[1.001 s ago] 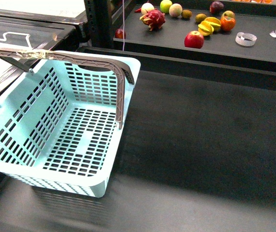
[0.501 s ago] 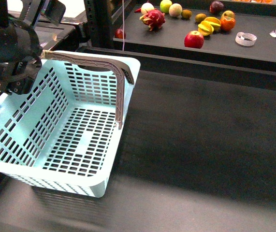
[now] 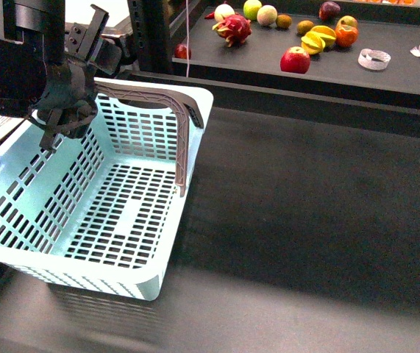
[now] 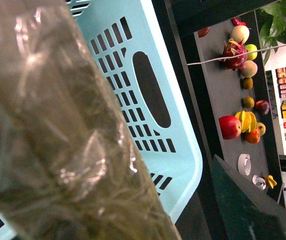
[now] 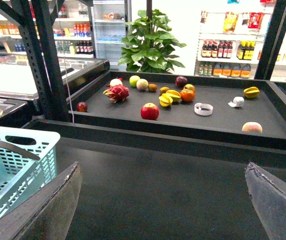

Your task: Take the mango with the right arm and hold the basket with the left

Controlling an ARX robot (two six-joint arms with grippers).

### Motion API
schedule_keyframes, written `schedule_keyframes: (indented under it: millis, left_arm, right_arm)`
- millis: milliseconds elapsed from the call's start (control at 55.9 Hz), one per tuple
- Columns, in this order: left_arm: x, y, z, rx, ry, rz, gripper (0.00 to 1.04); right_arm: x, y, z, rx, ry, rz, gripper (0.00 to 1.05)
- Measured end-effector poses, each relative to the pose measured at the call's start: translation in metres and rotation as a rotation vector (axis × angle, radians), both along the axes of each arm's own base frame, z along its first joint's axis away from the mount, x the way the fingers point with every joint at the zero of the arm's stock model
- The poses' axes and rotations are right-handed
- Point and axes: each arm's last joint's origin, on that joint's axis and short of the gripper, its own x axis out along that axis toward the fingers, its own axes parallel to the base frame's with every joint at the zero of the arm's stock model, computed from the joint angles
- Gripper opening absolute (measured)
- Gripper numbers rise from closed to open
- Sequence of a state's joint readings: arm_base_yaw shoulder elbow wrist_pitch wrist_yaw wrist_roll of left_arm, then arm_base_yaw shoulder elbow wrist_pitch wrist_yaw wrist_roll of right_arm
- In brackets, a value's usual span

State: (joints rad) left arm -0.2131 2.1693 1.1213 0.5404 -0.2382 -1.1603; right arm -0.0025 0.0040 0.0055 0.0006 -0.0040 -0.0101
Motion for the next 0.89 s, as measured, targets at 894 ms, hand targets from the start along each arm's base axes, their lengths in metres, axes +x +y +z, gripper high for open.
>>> schedule_keyframes:
  millis: [894]
  left_arm:
    - [-0.111, -0.077, 0.053, 0.297, -0.237, -0.773, 0.06]
  right_arm:
    - [0.0, 0.0, 0.0, 0.0, 0.0, 0.0, 0.97]
